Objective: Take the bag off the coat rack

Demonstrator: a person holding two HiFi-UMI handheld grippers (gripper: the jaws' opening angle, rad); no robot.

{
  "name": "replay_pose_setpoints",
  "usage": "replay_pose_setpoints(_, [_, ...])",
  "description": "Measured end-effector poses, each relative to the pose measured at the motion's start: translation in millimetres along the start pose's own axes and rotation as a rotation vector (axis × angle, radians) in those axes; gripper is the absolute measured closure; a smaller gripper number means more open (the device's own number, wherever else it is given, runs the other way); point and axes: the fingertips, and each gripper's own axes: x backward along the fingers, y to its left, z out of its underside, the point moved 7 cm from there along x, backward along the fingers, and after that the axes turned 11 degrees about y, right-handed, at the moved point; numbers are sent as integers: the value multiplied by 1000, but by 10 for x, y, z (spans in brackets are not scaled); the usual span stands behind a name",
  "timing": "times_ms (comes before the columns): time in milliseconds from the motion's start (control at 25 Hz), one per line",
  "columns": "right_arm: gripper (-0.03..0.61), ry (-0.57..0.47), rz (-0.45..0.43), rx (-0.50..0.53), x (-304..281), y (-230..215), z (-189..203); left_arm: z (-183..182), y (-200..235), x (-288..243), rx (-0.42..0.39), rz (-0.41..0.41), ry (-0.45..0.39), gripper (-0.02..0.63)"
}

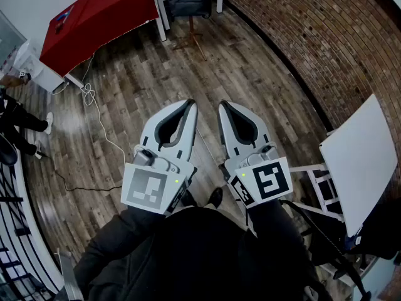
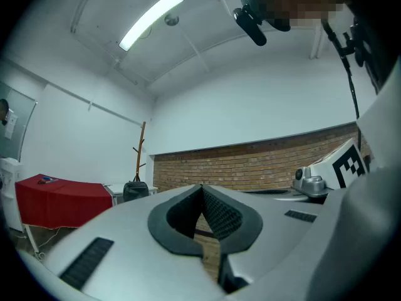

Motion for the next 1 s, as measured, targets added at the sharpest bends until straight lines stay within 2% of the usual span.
replay_pose_setpoints(120, [574, 1, -2, 3, 86, -89, 31, 40, -89, -50, -20, -19, 19, 604])
replay_pose_setpoints(320, [574, 6, -19, -3, 176, -277, 107, 66, -302, -176, -3, -10, 10, 604])
replay_pose_setpoints(520, [574, 19, -32, -38, 98, -469, 215, 182, -306, -325, -3, -34, 40, 604])
replay_pose_setpoints(640, [574, 35, -47, -49, -81, -474, 218, 207, -113, -392, 13, -49, 57, 604])
replay_pose_setpoints(760, [574, 41, -57, -47, -369, -480, 183, 204, 147, -525, 53, -37, 33, 604])
replay_pose_setpoints(1000, [574, 39, -43, -37, -1205, -655, 147, 239, 931, -1052, 73, -23, 11, 604])
